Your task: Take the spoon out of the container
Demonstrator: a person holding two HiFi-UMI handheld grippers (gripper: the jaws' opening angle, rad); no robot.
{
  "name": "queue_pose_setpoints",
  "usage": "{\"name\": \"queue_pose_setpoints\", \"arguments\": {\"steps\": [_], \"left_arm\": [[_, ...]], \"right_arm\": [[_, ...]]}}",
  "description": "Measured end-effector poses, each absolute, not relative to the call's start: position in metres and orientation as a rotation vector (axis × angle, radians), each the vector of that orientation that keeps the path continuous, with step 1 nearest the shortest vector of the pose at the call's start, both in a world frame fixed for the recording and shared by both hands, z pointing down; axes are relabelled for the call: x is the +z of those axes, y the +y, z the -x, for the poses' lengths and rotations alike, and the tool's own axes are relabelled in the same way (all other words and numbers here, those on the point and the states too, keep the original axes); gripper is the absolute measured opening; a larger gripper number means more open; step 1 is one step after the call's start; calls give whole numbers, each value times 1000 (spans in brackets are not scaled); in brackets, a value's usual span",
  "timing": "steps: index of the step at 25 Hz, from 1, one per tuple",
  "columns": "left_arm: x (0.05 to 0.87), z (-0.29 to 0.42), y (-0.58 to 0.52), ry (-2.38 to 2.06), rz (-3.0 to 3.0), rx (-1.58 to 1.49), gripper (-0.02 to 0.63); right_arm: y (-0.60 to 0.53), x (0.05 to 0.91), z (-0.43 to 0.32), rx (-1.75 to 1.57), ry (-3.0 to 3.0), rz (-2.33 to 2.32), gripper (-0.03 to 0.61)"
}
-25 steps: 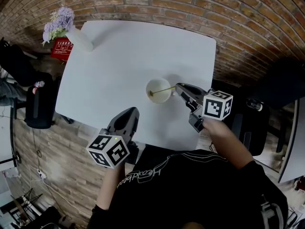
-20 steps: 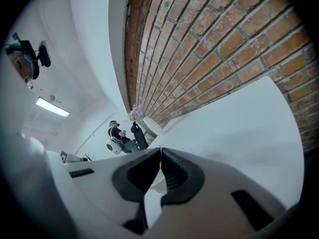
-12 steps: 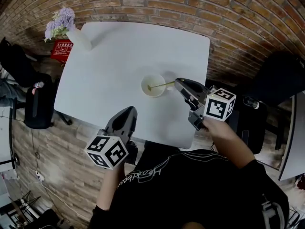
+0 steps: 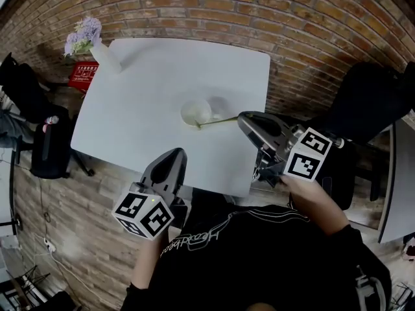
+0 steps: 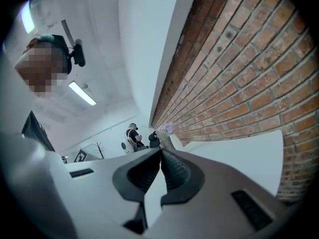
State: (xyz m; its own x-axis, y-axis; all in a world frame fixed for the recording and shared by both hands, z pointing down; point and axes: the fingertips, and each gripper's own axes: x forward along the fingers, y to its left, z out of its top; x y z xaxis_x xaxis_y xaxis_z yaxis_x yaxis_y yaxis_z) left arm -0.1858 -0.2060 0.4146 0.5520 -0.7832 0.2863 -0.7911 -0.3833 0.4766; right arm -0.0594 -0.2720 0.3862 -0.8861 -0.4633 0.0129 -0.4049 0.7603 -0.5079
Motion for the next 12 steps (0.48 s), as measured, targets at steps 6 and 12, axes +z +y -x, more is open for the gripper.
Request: {"name": "queue_pose_setpoints", "arguments": {"steps": [6,12], "left_arm": [[388,160,-185,-1258,-2295,-10,8],[373,143,-177,-1273,-2345,-29,8]], "right_arm": [[-226,363,38,-594,2921,691,0],[-202,358,25,-517,2972,681,0]]}}
